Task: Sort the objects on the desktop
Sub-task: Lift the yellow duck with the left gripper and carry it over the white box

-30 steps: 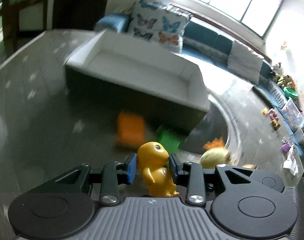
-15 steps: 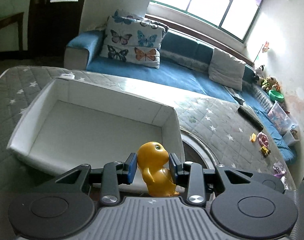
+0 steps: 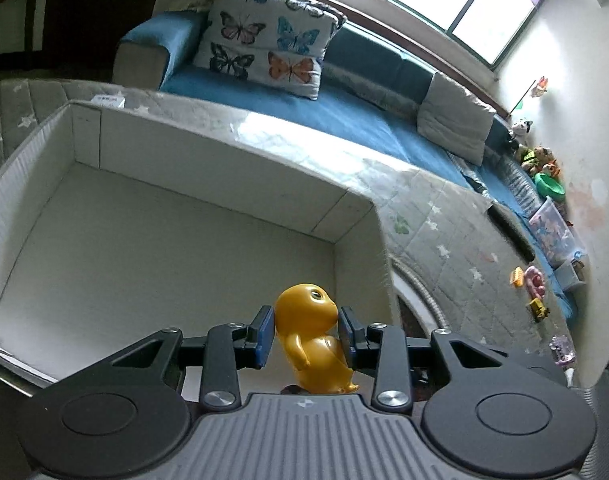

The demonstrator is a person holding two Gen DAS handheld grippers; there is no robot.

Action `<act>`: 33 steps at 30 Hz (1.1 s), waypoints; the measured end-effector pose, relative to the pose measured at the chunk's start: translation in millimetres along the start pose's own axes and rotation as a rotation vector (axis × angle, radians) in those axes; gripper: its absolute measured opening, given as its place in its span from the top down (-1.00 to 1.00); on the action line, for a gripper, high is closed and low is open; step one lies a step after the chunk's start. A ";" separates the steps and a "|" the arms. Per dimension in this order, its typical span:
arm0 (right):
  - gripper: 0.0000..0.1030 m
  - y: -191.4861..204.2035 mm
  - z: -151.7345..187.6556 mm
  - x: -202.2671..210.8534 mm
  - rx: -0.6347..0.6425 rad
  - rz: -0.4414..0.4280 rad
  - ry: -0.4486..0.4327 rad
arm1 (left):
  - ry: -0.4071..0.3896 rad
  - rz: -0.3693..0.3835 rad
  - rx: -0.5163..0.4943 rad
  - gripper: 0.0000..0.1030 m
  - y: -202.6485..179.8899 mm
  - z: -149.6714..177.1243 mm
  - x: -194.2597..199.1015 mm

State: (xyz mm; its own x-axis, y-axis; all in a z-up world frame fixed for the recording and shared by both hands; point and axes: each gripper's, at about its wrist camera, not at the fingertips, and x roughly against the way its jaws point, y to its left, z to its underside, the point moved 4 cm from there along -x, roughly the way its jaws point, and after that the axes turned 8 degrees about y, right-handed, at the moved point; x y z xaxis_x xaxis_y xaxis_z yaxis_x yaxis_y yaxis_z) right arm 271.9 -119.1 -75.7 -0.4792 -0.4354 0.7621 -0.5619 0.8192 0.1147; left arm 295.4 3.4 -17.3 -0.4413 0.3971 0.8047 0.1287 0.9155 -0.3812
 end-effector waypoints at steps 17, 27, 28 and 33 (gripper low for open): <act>0.20 5.9 5.2 14.5 0.011 0.002 -0.024 | 0.029 -0.060 0.024 0.27 21.8 15.3 3.3; 0.20 3.8 7.4 18.6 0.016 0.026 -0.013 | 0.023 -0.068 0.009 0.27 21.3 24.4 12.5; 0.20 4.2 7.8 18.9 0.020 0.029 -0.012 | 0.024 -0.068 0.007 0.27 21.0 24.9 12.4; 0.20 7.2 9.4 19.1 0.053 0.067 -0.009 | 0.033 -0.066 0.004 0.28 17.2 26.4 11.4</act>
State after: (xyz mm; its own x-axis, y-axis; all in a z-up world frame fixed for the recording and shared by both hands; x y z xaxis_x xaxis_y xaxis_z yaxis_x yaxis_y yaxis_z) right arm 252.4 -125.0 -66.3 -0.5229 -0.3833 0.7613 -0.5632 0.8258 0.0290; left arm 269.2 22.0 -26.7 -0.4190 0.3378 0.8428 0.0965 0.9395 -0.3286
